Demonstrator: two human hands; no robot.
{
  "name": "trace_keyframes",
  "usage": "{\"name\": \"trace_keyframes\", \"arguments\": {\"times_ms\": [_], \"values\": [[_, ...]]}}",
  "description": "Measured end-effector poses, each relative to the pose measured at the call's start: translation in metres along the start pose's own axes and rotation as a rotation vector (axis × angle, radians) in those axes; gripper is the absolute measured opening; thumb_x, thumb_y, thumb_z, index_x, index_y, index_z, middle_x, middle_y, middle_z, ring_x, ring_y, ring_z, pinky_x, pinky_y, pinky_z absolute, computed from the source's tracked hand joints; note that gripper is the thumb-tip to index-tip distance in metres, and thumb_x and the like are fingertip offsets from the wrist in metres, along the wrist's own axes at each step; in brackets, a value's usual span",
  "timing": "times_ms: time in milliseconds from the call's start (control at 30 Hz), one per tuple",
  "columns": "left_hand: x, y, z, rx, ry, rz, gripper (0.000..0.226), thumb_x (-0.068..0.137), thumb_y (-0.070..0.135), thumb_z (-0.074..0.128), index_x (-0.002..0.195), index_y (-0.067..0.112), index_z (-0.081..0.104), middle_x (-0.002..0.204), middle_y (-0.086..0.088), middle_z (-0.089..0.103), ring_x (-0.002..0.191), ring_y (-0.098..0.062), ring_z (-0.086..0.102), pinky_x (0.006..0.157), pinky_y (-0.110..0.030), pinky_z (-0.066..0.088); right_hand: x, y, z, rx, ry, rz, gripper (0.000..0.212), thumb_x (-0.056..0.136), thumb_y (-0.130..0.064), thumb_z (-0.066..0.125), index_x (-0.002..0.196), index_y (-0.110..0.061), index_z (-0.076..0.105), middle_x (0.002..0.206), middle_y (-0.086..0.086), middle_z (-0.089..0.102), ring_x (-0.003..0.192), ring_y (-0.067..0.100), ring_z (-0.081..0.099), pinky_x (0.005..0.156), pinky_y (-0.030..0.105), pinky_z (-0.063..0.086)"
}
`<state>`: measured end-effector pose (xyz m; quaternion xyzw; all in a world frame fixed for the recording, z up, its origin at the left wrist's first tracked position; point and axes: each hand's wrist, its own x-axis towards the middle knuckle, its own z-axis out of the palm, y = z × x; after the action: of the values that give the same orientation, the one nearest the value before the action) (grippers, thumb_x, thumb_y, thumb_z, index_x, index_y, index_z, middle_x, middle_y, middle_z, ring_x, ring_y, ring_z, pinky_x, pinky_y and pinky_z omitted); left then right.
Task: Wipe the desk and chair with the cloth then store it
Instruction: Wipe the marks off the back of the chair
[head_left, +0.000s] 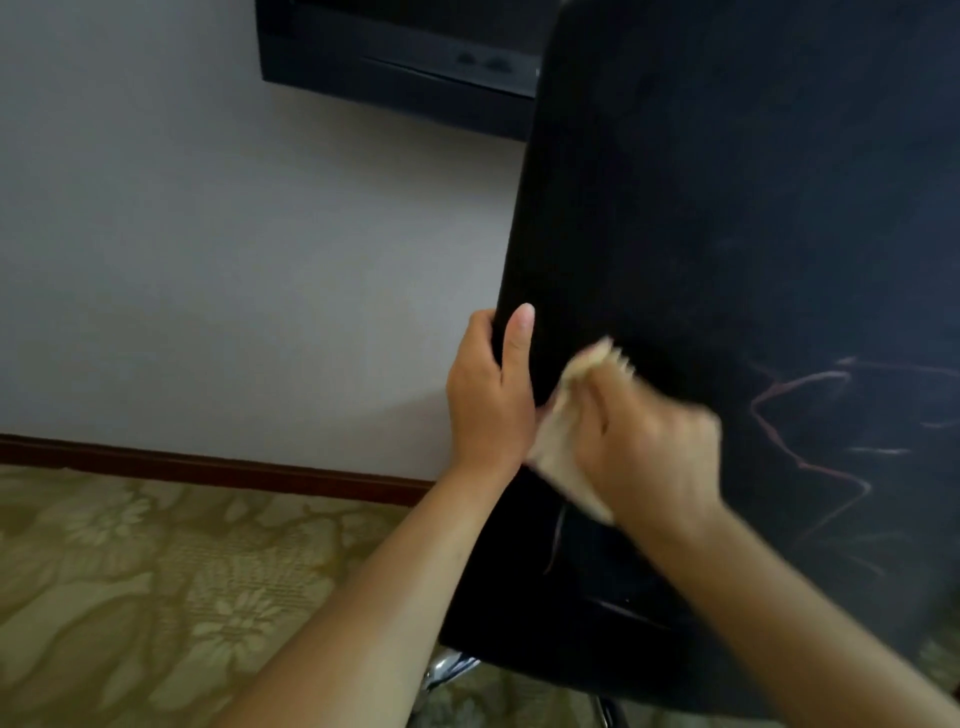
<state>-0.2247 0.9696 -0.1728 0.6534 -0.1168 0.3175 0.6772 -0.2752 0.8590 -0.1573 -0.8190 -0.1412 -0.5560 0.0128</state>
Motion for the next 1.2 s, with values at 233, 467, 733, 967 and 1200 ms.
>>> {"name": "trace_keyframes", "arguments": {"times_ms": [233,467,733,967,1200], "values": [[0.001,-0.005,0.002,-0.053,-0.011,-0.023,0.030,0.103,0.046,0.044,0.083,0.024,0.051,0.071,0.010,0.054,0.066,-0.006,0.051,0.062,-0.024,0.041,0.040,0.001,-0.004,0.032,0.032,0.085,0.012,0.089,-0.014,0.053,0.084,-0.012,0.064,0.056,-0.004,0.050,0.039,0.022,0.045,0.044,0.023,0.024],[0.000,-0.001,0.000,0.025,-0.007,-0.014,0.031,0.101,0.050,0.041,0.089,0.025,0.055,0.072,0.011,0.052,0.065,-0.002,0.050,0.064,-0.015,0.040,-0.049,0.002,0.010,0.065,-0.186,0.053,0.014,0.086,-0.016,0.054,0.085,-0.017,0.068,0.070,-0.003,0.069,0.041,0.020,0.056,0.046,0.020,0.022],[-0.003,0.003,0.002,-0.085,0.013,-0.082,0.034,0.102,0.046,0.045,0.083,0.019,0.053,0.071,0.009,0.054,0.065,-0.008,0.050,0.063,-0.028,0.042,0.066,0.004,-0.011,0.081,0.151,0.139,0.011,0.090,-0.013,0.055,0.086,-0.011,0.064,0.056,-0.002,0.049,0.042,0.027,0.049,0.047,0.030,0.033],[-0.006,0.007,0.000,0.024,0.008,-0.071,0.032,0.099,0.053,0.042,0.085,0.027,0.054,0.071,0.010,0.051,0.065,0.000,0.050,0.062,-0.012,0.041,-0.084,-0.010,0.023,0.209,-0.103,0.212,0.014,0.093,-0.022,0.049,0.089,-0.018,0.063,0.061,-0.007,0.061,0.041,0.011,0.054,0.045,0.012,0.024],[-0.009,0.006,0.004,-0.091,0.017,-0.087,0.030,0.101,0.048,0.047,0.085,0.024,0.055,0.069,0.017,0.056,0.065,0.000,0.052,0.063,-0.018,0.041,0.039,0.004,-0.008,0.189,0.195,0.257,0.016,0.089,-0.014,0.065,0.075,-0.017,0.057,0.057,-0.018,0.039,0.041,0.003,0.033,0.045,0.021,0.023]]}}
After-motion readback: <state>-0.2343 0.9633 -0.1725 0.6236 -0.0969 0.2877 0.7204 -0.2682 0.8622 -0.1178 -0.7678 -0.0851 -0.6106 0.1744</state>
